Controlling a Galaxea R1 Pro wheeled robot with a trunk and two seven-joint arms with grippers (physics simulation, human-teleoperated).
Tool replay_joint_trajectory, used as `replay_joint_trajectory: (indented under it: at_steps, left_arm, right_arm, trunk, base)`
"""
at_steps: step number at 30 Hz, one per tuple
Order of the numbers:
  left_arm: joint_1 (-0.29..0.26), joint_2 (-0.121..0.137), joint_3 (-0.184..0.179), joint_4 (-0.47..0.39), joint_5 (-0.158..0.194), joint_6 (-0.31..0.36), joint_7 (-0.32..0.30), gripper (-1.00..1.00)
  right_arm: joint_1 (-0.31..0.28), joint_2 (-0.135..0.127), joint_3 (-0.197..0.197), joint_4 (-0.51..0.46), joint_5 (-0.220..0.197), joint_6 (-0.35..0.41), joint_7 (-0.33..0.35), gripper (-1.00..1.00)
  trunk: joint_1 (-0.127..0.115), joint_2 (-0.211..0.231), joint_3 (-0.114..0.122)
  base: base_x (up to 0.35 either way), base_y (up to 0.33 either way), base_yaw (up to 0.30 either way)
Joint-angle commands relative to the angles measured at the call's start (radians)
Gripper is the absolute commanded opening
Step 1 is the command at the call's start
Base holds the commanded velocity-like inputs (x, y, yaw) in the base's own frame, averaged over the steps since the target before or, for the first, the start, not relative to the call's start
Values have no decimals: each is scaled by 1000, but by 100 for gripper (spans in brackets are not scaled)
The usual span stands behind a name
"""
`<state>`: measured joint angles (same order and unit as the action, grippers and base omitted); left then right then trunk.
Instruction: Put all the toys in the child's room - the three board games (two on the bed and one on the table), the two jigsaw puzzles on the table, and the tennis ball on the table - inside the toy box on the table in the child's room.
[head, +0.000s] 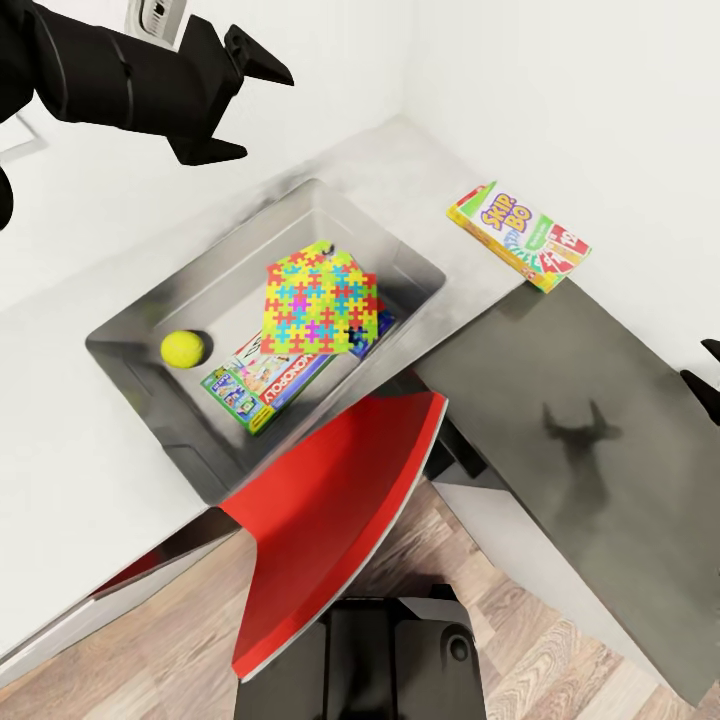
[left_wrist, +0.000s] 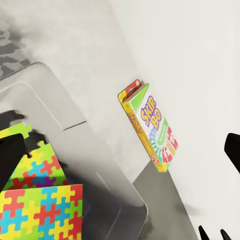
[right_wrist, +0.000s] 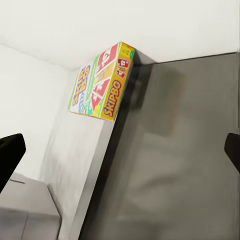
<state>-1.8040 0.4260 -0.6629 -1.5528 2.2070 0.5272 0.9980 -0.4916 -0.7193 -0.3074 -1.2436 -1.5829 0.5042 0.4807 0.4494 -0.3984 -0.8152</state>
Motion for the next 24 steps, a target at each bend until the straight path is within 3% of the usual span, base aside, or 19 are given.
replay_joint_trajectory:
  at_steps: [1, 10, 24]
  left_arm:
    - [-1, 0, -1, 0, 5, 1, 5, 100]
    - [-1, 0, -1, -1, 5, 1, 5, 100]
    - [-1, 0, -4, -2, 5, 3, 5, 100]
  right_arm:
    - [-1, 0, -1, 1, -8, 8, -1, 100]
    - [-1, 0, -1, 1, -8, 8, -1, 100]
    - [-1, 0, 0, 1, -8, 8, -2, 100]
  trunk:
    - [1, -2, -1]
    - [1, -2, -1]
    - [1, -2, -1]
  base:
    - [0, -115, 2]
    - [0, -120, 1]
    - [0, -28, 0]
